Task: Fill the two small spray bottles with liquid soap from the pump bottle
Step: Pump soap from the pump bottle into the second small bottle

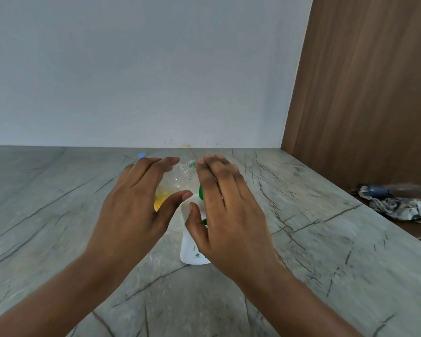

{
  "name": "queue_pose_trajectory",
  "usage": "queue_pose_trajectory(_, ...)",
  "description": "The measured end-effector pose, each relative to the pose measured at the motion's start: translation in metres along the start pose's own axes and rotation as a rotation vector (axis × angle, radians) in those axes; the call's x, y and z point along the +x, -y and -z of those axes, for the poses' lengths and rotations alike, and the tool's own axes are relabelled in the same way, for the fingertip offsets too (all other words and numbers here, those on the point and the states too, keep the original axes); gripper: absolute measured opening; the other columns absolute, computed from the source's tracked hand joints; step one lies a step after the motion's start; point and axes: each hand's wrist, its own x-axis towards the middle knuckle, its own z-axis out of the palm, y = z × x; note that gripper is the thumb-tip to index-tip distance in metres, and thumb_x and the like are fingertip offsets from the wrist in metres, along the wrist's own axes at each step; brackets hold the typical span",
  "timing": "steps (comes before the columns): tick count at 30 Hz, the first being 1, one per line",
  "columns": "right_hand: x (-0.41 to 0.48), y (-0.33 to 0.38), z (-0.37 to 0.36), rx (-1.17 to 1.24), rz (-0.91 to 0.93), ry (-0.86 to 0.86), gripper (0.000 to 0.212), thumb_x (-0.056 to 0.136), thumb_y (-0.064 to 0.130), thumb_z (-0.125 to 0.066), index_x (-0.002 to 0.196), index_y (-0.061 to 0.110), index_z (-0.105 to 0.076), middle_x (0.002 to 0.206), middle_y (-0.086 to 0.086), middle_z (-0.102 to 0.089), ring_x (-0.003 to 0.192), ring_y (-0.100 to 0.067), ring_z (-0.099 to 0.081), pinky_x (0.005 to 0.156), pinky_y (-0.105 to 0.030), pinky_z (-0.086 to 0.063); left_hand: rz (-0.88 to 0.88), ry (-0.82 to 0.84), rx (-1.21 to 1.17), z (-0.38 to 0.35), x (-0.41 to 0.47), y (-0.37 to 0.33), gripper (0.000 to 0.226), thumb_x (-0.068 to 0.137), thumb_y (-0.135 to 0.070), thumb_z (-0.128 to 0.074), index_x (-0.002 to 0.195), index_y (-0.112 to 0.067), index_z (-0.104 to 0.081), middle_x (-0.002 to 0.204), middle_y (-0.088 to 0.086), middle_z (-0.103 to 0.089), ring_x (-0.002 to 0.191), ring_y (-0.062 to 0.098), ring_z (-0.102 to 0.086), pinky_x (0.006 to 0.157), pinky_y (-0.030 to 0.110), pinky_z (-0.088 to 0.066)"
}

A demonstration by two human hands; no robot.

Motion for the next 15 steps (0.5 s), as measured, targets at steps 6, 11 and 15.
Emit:
queue_pose_trajectory(6, -0.0024, -0.0014, 0.0018, -0.007, 0.0, 0.01, 0.049, 0.084, 0.02, -0.061, 0.126, -0.005, -0.054, 0.123, -0.018, -0.057, 0.12, -0.029, -0.05, 0.102, -0.037, -0.043, 0.002, 0.011, -0.006, -0.0017, -0.0025, -0.0015, 0.05, 0.084, -0.05, -0.045, 0.121, -0.017, -0.055, 0.107, -0.002, -0.058, 0.095, 0.014, -0.053, 0.063, 0.016, -0.034)
queue_pose_trajectory(11, -0.0094, 0.0008, 0.0013, -0.014, -0.02, 0.068, 0.052, 0.083, 0.022, -0.061, 0.129, -0.001, -0.052, 0.126, -0.014, -0.054, 0.124, -0.027, -0.046, 0.105, -0.034, -0.039, 0.003, 0.036, -0.02, -0.0049, -0.0076, 0.0007, 0.051, 0.084, -0.051, -0.044, 0.121, -0.017, -0.055, 0.106, -0.003, -0.057, 0.093, 0.007, -0.046, 0.069, 0.007, -0.03)
queue_pose_trajectory(15, -0.0102, 0.001, -0.0001, -0.012, -0.03, 0.091, 0.053, 0.082, 0.023, -0.062, 0.129, 0.0, -0.051, 0.127, -0.013, -0.054, 0.124, -0.025, -0.045, 0.107, -0.032, -0.035, 0.0, 0.035, -0.027, -0.0075, -0.0098, 0.0022, 0.05, 0.084, -0.05, -0.044, 0.121, -0.017, -0.055, 0.106, -0.003, -0.057, 0.093, 0.008, -0.047, 0.069, 0.007, -0.031)
